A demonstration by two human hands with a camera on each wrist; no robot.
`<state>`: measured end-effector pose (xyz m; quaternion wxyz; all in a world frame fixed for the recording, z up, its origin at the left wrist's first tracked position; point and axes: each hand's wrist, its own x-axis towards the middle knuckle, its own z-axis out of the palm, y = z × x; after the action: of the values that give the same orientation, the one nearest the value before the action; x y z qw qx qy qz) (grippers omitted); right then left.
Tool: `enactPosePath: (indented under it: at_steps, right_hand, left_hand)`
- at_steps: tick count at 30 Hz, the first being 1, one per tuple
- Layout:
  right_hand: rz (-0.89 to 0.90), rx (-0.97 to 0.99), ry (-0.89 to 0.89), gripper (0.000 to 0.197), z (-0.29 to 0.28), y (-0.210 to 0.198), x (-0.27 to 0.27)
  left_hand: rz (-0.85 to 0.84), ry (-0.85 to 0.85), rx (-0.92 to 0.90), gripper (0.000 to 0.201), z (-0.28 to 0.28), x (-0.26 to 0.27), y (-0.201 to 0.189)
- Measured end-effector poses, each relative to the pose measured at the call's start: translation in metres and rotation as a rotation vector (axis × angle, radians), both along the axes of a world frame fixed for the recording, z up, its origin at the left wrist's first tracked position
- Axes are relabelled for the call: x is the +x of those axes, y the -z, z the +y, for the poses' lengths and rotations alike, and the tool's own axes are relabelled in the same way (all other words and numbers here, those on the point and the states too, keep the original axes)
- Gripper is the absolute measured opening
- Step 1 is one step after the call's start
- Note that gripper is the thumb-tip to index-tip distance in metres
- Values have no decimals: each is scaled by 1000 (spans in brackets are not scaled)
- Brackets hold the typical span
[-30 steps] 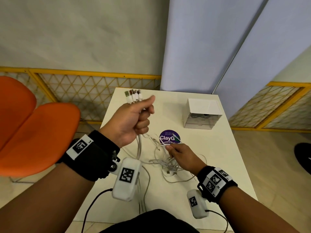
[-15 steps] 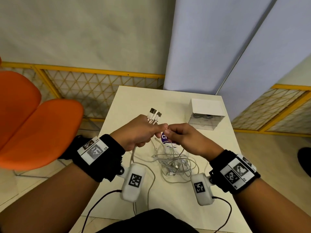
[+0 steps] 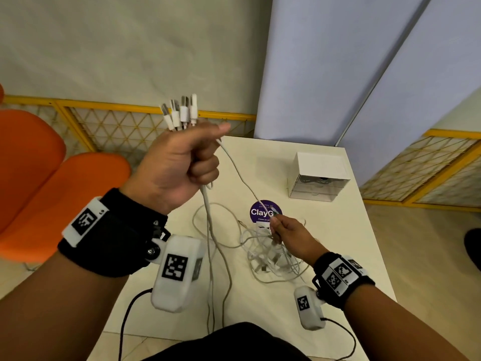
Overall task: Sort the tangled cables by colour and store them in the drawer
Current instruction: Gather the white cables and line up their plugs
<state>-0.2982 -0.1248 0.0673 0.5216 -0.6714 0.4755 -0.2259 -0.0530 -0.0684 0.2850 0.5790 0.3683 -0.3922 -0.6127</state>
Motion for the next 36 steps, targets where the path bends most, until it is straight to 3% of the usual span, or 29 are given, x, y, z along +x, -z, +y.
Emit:
enactPosePath:
  at_steps: [2, 5, 8, 14, 21, 24, 28, 32, 34, 36]
  right_hand:
    - [89, 0, -15, 40, -2, 15, -3]
    - [183, -2, -27, 40, -6, 36, -9]
    - [206, -24, 16, 38, -9, 35, -10]
    - [255, -193, -56, 36, -9, -34, 0]
    - [145, -257, -189, 33, 16, -136, 11]
    - [90, -231, -131, 36, 27, -158, -10]
    - [6, -72, 84, 54, 39, -142, -72]
    - [-55, 204, 298, 74, 65, -92, -144]
    - [-5, 343, 367, 70, 82, -56, -182]
    - [64, 454, 437, 53, 100, -24, -212]
  left_hand:
    - [76, 14, -68, 39, 1, 3, -7]
    - [140, 85, -165, 53, 3, 9, -20]
    - [27, 119, -126, 54, 3, 11, -24]
    - [-274, 131, 56, 17, 3, -11, 5]
    - [-629, 256, 326, 22, -2, -43, 53]
    - [-644, 300, 330, 37, 0, -44, 56]
    - [-626, 284, 316, 41, 0, -35, 47]
    - [-665, 210, 368, 45, -4, -28, 41]
    - [-685, 115, 395, 44, -9, -27, 42]
    - [-704, 22, 391, 42, -16, -26, 42]
